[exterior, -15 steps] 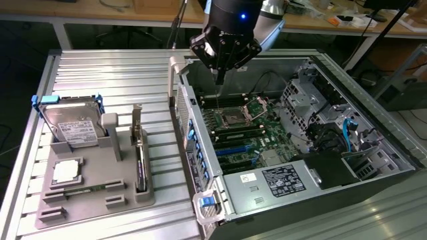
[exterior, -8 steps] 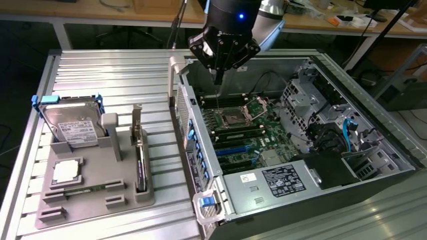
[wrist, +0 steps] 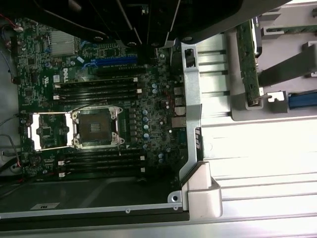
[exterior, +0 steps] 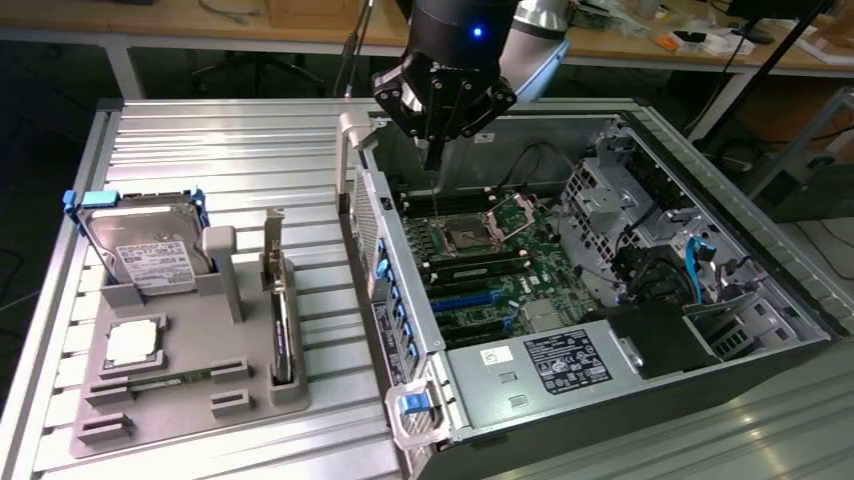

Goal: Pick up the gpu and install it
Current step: 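Reach for the gpu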

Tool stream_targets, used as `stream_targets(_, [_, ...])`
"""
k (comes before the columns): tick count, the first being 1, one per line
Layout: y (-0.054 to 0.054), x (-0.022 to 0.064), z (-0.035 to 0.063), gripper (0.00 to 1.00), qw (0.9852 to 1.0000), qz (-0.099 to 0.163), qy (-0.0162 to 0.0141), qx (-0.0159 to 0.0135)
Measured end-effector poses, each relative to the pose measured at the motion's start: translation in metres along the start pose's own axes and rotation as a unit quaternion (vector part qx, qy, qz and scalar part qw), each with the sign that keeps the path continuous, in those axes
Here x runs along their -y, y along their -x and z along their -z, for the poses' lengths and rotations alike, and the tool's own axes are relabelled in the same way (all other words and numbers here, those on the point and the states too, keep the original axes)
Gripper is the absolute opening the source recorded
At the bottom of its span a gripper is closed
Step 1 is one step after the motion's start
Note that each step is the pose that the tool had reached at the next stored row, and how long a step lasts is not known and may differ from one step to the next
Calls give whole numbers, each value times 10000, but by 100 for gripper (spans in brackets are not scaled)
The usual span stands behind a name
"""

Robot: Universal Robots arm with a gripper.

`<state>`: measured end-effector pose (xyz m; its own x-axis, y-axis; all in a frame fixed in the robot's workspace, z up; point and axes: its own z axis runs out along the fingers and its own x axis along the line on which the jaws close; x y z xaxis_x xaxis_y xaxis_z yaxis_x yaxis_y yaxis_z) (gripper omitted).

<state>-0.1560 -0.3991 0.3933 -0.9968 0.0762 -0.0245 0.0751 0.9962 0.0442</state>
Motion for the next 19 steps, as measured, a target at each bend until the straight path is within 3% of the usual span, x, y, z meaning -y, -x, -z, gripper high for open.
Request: stream_targets(19, [-109, 9, 3, 11, 10000, 0, 0, 0])
